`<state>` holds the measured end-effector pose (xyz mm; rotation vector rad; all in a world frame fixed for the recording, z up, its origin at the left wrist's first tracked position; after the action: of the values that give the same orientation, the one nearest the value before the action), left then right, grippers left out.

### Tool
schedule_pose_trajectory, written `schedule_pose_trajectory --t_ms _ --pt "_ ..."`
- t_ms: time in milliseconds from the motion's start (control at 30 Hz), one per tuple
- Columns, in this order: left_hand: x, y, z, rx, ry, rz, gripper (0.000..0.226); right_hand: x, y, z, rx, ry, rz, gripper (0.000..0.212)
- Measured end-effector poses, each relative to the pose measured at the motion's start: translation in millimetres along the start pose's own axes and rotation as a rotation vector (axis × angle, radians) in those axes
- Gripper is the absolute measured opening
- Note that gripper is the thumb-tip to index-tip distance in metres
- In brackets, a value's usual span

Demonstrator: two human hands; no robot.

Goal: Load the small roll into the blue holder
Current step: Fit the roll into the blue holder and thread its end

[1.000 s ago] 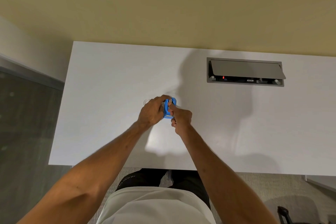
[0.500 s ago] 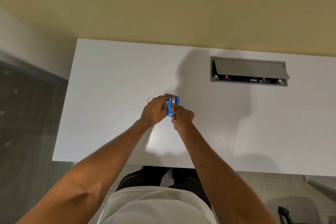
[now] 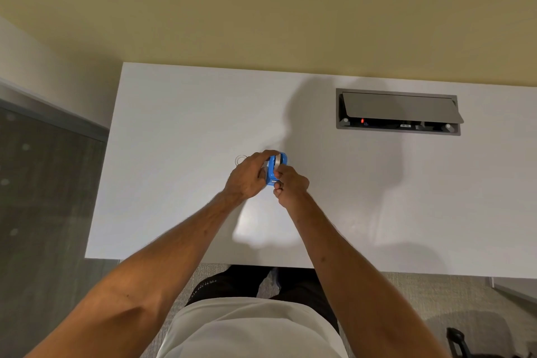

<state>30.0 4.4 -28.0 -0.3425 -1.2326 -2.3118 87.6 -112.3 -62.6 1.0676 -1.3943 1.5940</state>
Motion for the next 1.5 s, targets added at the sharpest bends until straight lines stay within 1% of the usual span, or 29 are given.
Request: schedule_pose_trajectory --t_ms 133,233,400,467,567,633,733,833,900,1000,1067,1133,1267,1367,1500 --pt "0 1 0 0.003 0.004 -0.002 0.062 -1 -2 1 0.021 -0.044 -0.030 0.028" --pt "-1 1 0 -0.009 0.004 0.000 0.058 -2 -3 3 0.032 -0.058 -0.036 0.022" --pt "-4 -3 -2 -0.023 0.010 -0.009 0.057 -5 -2 5 0.031 -0.068 -0.022 0.023" --pt "-5 -4 -2 -0.018 0.007 -0.009 0.057 -6 -2 4 0.060 -0.061 -0.037 0.019" --pt "-4 -5 -2 -0.023 0.002 -0.001 0.058 -6 -1 3 0.059 -0.055 -0.064 0.023" --pt "-4 -7 -2 -0.029 0.011 0.000 0.059 -5 0 3 0.052 -0.056 -0.074 0.019" --pt "-6 -9 -4 -0.035 0.011 -0.012 0.065 -6 -1 2 0.056 -0.051 -0.073 0.015" --pt "-8 -14 -8 -0.016 -0.025 0.007 0.080 -7 -4 1 0.104 -0.019 -0.058 0.018" --pt "-11 -20 -13 -0.083 -0.054 -0.035 0.091 -8 -5 1 0.105 -0.023 -0.051 0.017" --pt "-16 -23 -19 -0.283 -0.043 -0.170 0.089 -7 -4 2 0.072 -0.045 -0.048 0.013" --pt "-18 -25 -22 -0.382 -0.013 -0.162 0.086 -7 -1 3 0.047 -0.030 -0.044 0.023" --pt "-19 -29 -25 -0.473 -0.026 -0.100 0.087 -7 2 2 0.033 0.004 -0.046 0.028" --pt "-17 -33 -24 -0.490 -0.019 -0.050 0.090 -5 7 -1 0.017 0.046 -0.039 0.026" --pt "-15 -32 -24 -0.500 -0.008 -0.040 0.091 -6 14 0 0.034 0.085 -0.031 0.020" --pt "-12 -32 -26 -0.451 0.010 -0.025 0.091 -4 28 5 0.021 0.092 -0.006 0.011"
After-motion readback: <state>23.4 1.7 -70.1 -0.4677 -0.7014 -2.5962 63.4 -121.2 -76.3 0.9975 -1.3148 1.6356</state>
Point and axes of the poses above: each hand's wrist, its own x-axis away from the middle knuckle, its own z-axis out of the back of the hand, y = z × x, the point moved 2 cm from there along -x, towards the middle knuckle, and after that the axes turned 5 degrees about x, right-handed, at the moved point
